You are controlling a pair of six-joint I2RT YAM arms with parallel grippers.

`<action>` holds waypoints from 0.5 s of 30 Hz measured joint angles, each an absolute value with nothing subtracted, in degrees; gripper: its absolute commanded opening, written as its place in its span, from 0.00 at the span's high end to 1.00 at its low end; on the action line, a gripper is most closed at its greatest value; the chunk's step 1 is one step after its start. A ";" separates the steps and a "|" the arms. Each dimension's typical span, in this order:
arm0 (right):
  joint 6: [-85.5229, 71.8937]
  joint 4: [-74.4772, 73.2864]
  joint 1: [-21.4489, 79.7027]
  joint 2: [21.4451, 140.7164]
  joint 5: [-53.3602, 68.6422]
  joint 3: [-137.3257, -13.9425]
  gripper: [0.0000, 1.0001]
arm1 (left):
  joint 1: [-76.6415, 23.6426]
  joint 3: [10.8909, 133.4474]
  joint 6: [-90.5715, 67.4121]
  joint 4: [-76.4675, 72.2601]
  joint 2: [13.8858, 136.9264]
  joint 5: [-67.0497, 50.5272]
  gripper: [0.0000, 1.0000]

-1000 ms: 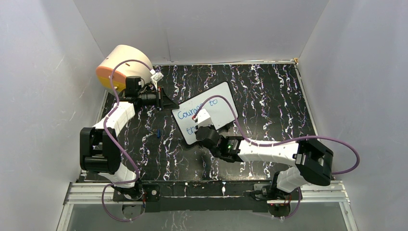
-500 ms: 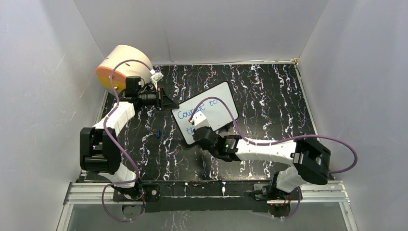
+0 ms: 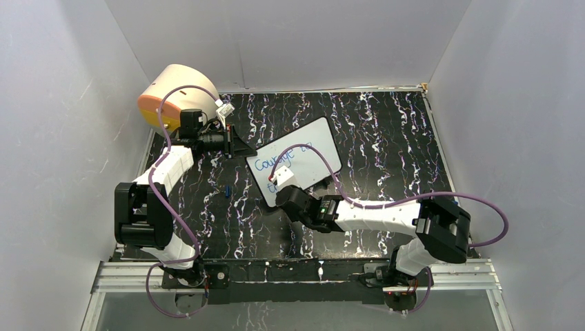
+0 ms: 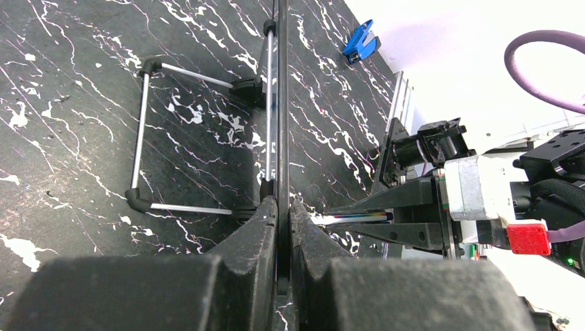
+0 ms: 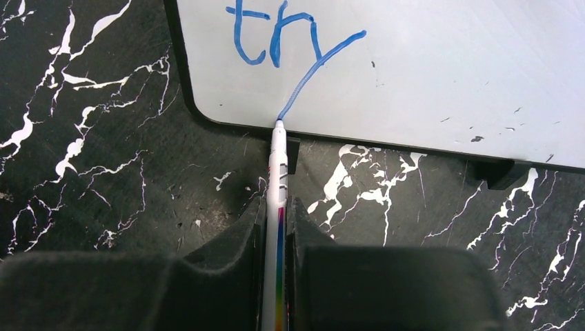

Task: Write a sentence on the whiteboard

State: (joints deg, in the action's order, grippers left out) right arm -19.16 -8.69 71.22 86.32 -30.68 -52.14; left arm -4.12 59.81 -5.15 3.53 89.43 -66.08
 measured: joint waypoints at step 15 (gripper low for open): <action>-16.75 -4.43 68.23 75.70 -37.32 -48.38 1.00 | -4.16 59.86 -5.15 3.53 89.45 -66.08 1.00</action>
